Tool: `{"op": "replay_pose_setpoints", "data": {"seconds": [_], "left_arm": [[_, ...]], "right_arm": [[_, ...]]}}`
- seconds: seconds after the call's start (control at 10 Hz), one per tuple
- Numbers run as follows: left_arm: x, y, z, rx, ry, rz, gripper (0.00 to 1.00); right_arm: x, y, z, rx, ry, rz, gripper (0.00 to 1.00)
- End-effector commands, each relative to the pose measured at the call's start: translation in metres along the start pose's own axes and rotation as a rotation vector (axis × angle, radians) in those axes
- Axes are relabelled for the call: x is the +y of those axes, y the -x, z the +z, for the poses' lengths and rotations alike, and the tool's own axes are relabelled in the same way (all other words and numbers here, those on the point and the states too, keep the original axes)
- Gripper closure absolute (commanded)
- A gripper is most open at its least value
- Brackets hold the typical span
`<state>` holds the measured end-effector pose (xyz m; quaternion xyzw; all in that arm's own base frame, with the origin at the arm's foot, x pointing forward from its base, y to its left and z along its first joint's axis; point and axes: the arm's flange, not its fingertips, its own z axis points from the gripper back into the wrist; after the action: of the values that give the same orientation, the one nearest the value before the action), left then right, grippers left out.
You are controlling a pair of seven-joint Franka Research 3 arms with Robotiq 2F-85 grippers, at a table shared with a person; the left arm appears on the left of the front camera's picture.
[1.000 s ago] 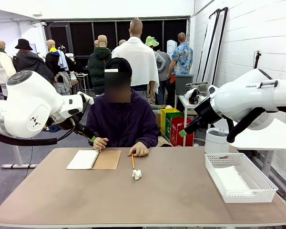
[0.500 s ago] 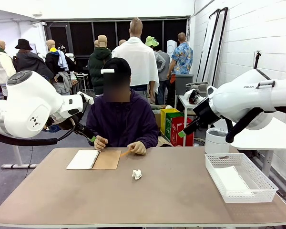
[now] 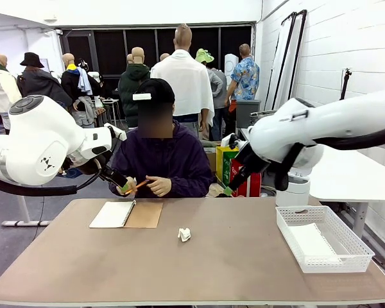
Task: Sort the paper based on its condition.
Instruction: If a person hands you a paper, place it in the Organizing basket , and if it's crumpled, put it in the Trash can.
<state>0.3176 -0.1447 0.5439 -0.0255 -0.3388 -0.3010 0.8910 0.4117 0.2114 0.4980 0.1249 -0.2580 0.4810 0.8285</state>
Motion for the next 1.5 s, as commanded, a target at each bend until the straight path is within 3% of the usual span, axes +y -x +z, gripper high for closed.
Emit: {"op": "replay_pose_setpoints", "data": {"seconds": [0.0, 0.3, 1.0, 1.4], "left_arm": [[0.001, 0.001, 0.0, 0.001, 0.007, -0.006, 0.0], [0.001, 0.001, 0.0, 0.001, 0.007, -0.006, 0.0], [0.001, 0.001, 0.0, 0.001, 0.007, -0.006, 0.0], [0.001, 0.001, 0.0, 0.001, 0.007, -0.006, 0.0]], "right_arm": [[-0.012, -0.015, -0.017, 0.08, -0.005, 0.05, 0.0], [-0.014, -0.023, -0.042, 0.132, -0.019, 0.06, 0.0], [-0.009, -0.02, -0.045, 0.112, -0.012, 0.035, 0.0], [0.002, -0.048, -0.108, 0.169, -0.132, 0.135, 0.0]]}}
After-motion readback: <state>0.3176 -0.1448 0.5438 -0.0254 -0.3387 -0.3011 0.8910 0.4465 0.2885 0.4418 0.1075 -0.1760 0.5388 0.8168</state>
